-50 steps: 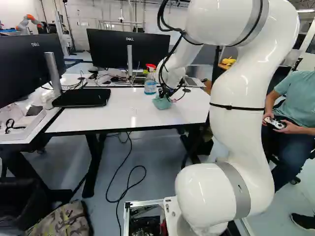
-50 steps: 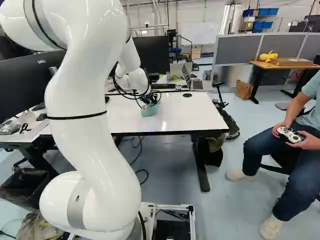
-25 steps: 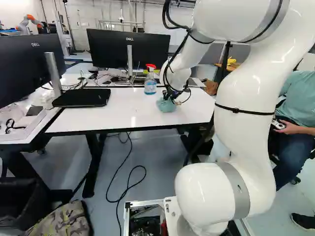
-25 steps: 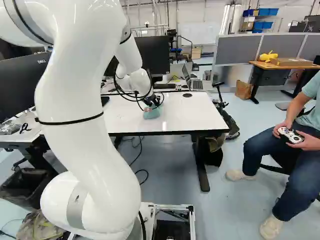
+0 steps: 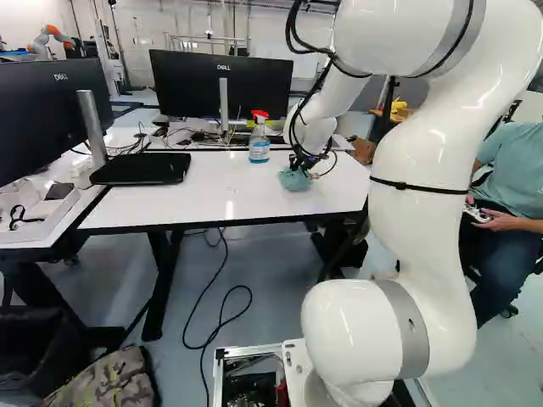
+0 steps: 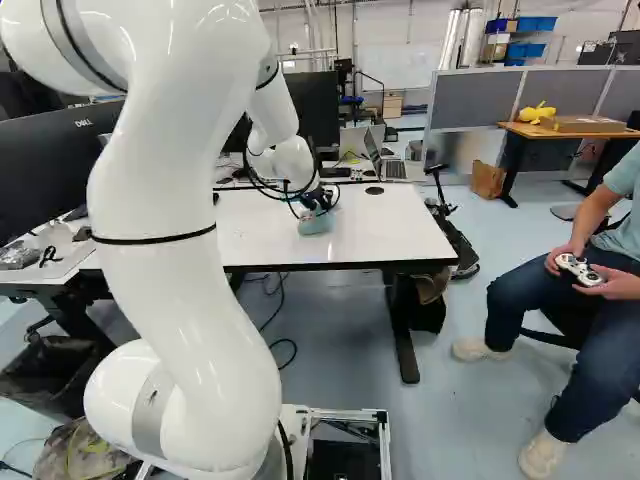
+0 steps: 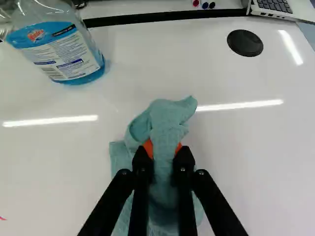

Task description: Clean the table with the green towel

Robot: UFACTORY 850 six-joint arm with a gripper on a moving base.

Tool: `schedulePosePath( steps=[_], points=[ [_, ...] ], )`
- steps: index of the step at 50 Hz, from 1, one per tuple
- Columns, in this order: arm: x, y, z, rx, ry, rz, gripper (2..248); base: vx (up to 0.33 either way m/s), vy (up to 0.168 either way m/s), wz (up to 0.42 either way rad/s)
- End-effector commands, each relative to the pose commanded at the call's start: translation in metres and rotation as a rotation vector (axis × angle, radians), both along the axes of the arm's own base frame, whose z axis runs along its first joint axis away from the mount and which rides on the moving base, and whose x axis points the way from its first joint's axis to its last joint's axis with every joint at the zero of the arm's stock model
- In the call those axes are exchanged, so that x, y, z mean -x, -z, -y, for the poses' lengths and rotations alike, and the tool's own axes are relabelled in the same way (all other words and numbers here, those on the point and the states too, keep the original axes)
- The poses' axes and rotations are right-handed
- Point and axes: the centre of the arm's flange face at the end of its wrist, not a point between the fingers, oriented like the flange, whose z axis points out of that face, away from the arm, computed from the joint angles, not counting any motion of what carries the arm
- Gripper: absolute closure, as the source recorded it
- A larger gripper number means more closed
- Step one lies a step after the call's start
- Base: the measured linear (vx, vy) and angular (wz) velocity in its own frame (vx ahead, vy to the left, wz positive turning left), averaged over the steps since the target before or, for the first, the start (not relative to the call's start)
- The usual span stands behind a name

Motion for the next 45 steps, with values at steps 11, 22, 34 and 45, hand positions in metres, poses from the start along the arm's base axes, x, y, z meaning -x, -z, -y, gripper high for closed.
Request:
schedulePosePath(
  steps=[11,22,34,45],
  points=[
    [-0.021,0.001,0.002,0.001,-0.001,0.012,193,0.0,0.0,0.0],
    [-0.041,0.003,-0.002,0.002,-0.009,0.025,193,0.0,0.0,0.0],
    [-0.054,0.004,-0.017,0.003,-0.036,0.034,193,0.0,0.0,0.0],
    [-0.055,0.004,-0.036,0.002,-0.066,0.034,193,0.0,0.0,0.0]
  ],
)
